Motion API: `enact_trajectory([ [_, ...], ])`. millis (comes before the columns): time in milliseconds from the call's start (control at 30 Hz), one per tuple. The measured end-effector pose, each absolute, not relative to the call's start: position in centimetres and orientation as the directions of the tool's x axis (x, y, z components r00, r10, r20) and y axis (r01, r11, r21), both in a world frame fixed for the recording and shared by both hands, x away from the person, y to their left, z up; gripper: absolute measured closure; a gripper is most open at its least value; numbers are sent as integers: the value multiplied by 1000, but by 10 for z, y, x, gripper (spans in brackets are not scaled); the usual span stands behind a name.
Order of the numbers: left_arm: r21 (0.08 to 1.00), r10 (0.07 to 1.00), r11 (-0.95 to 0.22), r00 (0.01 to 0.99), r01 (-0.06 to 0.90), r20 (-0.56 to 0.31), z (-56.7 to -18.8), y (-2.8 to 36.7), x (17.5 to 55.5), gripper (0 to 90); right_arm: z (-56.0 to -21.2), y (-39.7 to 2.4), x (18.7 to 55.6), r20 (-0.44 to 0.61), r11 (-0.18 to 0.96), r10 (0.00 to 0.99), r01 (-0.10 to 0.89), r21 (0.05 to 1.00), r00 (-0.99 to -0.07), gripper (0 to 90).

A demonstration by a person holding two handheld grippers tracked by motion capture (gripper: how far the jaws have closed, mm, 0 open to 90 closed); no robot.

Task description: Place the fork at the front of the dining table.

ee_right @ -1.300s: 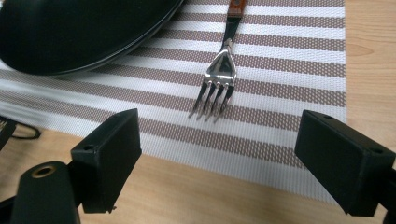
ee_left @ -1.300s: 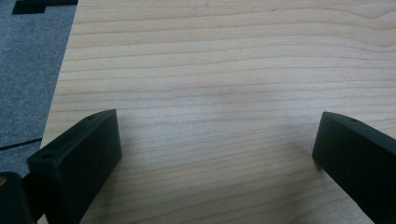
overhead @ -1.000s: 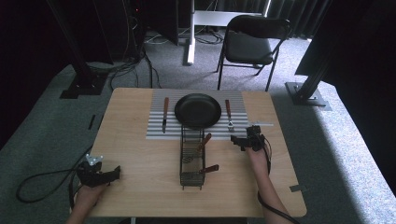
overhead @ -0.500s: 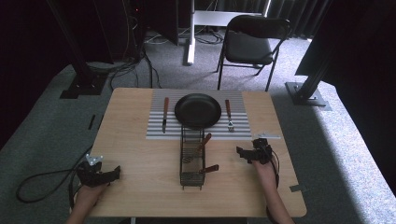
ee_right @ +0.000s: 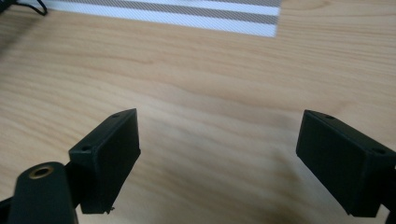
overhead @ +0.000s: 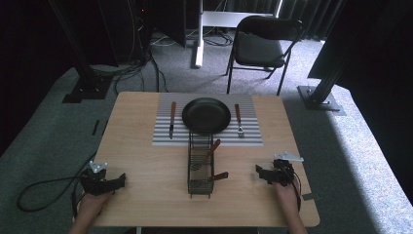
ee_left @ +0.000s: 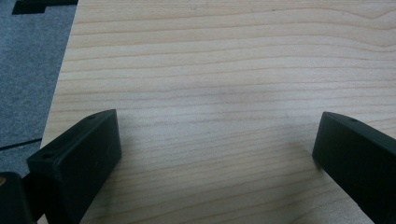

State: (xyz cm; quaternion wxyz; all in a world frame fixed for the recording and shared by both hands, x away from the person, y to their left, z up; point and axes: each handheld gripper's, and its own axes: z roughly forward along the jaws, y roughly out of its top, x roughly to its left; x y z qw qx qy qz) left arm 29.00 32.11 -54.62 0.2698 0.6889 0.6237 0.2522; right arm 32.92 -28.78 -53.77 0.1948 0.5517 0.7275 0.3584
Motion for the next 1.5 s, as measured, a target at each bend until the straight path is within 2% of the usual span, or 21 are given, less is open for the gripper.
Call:
enact_trajectory([
  [133, 686, 995, -77, 95, 723, 11, -546, 321, 290, 10, -539, -295, 318, 101, 133, 948, 662, 738, -303, 132],
  [233, 688, 996, -75, 94, 722, 10, -546, 321, 290, 10, -539, -300, 310, 117, 136, 937, 651, 746, -329, 131],
  [400, 685, 996, -75, 94, 724, 10, -546, 321, 290, 10, -541, -306, 296, 67, 173, 937, 622, 764, -343, 129],
  [800, 685, 996, -75, 94, 724, 10, -546, 321, 290, 10, -549, -323, 278, -5, 210, 951, 633, 745, -309, 130],
  [967, 685, 996, -75, 94, 724, 10, -546, 321, 290, 10, -549, -327, 273, 5, 207, 949, 634, 745, -315, 132],
  [1100, 686, 996, -75, 94, 724, 10, -546, 321, 290, 10, -550, -331, 271, 10, 194, 956, 663, 723, -292, 132],
  [1267, 685, 996, -76, 94, 724, 10, -546, 321, 290, 10, -550, -336, 274, 11, 116, 984, 681, 723, -179, 127],
  [1500, 685, 995, -76, 95, 724, 11, -546, 321, 290, 10, -550, -333, 276, 11, 119, 983, 681, 722, -183, 128],
])
